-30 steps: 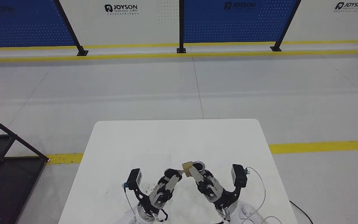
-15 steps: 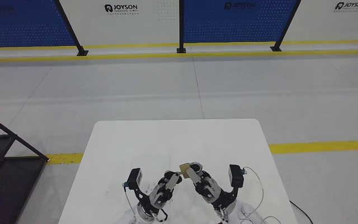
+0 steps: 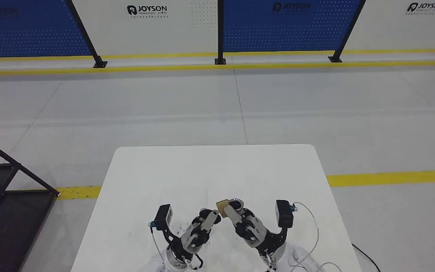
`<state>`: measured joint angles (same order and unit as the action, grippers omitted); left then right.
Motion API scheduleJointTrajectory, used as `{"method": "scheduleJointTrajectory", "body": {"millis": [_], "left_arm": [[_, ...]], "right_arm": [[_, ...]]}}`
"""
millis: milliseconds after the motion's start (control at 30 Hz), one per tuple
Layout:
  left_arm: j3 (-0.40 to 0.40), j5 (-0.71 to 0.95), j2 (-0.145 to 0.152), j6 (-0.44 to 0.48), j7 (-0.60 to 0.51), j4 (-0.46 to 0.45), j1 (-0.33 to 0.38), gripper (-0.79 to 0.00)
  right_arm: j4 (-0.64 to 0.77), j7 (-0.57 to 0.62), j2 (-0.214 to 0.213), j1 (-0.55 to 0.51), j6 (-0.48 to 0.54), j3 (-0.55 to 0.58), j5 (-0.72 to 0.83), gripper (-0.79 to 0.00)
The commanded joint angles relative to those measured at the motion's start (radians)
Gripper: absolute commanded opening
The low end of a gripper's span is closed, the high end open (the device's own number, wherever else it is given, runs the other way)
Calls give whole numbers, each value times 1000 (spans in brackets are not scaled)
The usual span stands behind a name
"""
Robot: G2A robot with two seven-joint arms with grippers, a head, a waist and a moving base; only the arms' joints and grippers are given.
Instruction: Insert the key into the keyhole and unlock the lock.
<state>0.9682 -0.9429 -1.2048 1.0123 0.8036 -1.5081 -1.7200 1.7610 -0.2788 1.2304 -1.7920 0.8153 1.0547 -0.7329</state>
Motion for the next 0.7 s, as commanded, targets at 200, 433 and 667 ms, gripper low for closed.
{"method": "scheduleJointTrajectory", "body": {"millis": [200, 433, 667], "left_arm": [[7, -29, -4, -25, 1, -3, -2, -785], [16, -84, -8, -67, 40, -10, -9, -785], [15, -138, -11, -94, 76, -4, -11, -785]], "right_arm": [[2, 13, -2, 2, -6, -2, 0, -785], [5, 27, -6, 0, -7, 2, 17, -785], [12, 57, -10, -3, -8, 7, 46, -785]]}}
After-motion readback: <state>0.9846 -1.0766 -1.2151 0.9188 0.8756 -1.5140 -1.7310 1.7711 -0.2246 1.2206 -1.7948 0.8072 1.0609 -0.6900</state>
